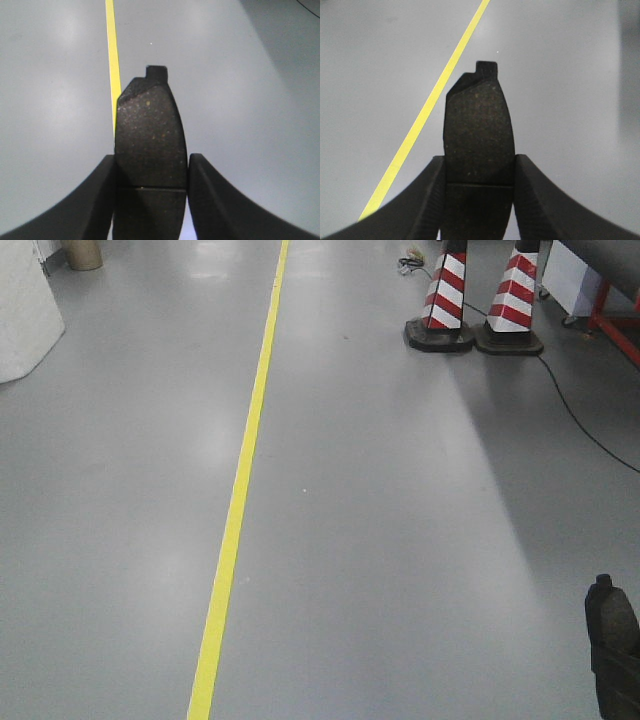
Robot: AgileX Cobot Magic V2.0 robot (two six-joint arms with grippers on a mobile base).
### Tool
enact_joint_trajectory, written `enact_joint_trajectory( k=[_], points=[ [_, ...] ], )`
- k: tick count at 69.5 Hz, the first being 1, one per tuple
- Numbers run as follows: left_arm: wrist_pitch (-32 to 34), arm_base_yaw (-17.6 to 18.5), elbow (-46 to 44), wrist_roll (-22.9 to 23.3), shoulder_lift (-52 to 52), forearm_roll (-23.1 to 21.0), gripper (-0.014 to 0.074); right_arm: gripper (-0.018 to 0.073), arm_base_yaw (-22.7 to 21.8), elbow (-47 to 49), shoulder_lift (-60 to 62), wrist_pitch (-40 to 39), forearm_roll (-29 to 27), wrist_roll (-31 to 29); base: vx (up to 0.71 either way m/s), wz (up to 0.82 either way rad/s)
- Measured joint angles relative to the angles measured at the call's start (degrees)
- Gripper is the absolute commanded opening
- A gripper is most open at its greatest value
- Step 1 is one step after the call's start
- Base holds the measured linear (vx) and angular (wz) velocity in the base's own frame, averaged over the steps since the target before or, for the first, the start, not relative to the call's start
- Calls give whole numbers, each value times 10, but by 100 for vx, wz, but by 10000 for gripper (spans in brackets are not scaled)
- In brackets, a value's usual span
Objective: Move and align brake pads A on conveyor
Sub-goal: 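Drive the base along the yellow line past the traffic cones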
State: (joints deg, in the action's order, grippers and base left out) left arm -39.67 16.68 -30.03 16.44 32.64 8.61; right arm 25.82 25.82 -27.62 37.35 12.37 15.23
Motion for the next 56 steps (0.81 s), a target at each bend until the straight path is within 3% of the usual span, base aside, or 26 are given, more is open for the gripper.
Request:
enact_joint_trajectory(
  k=[56],
  points=[
    [-12, 0, 0, 0, 0, 0, 3, 142, 0, 0, 0, 0, 0, 0, 55, -2]
  ],
)
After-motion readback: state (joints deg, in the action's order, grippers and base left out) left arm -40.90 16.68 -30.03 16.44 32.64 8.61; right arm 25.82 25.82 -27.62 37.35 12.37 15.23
